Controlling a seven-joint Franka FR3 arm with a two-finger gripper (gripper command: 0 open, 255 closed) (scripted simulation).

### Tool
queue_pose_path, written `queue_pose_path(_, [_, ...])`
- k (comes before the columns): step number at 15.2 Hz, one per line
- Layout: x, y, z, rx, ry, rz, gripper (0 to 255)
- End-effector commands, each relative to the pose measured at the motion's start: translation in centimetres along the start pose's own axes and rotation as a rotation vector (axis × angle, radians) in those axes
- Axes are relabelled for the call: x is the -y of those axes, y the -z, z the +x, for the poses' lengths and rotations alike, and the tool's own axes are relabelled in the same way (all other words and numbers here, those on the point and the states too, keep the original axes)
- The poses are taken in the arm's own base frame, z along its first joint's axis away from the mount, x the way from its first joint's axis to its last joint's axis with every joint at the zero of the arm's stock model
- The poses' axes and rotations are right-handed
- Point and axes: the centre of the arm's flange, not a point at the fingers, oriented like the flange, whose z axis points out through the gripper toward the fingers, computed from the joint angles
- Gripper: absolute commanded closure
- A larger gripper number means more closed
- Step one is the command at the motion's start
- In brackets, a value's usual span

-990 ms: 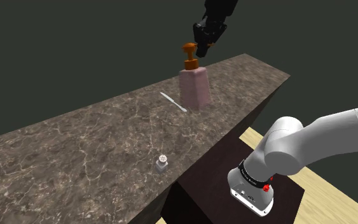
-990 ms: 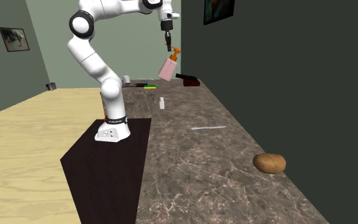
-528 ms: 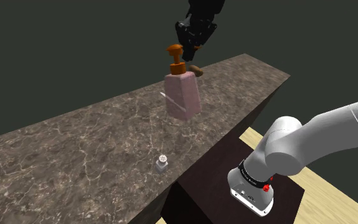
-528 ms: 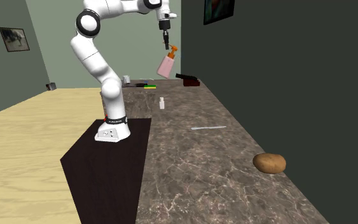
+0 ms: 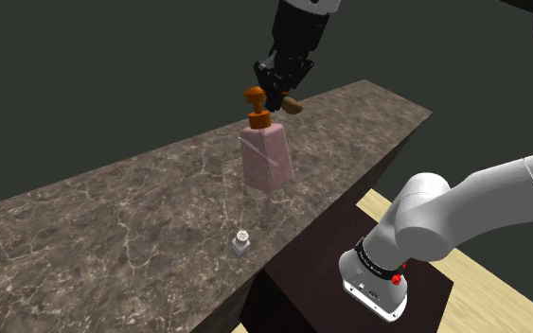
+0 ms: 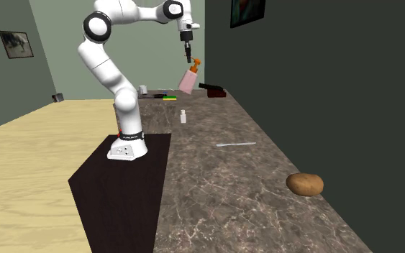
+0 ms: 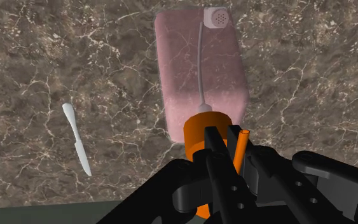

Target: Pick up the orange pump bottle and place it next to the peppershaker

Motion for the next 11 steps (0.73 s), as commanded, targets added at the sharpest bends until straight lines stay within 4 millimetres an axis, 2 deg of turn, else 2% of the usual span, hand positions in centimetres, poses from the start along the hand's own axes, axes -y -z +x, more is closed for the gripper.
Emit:
queue_pose_path(1, [0.0,-1.1,-0.1,0.000,0.000,0.000,255])
queue_pose_path(11, [0.0,-6.3,-0.6,0.000,0.000,0.000,255])
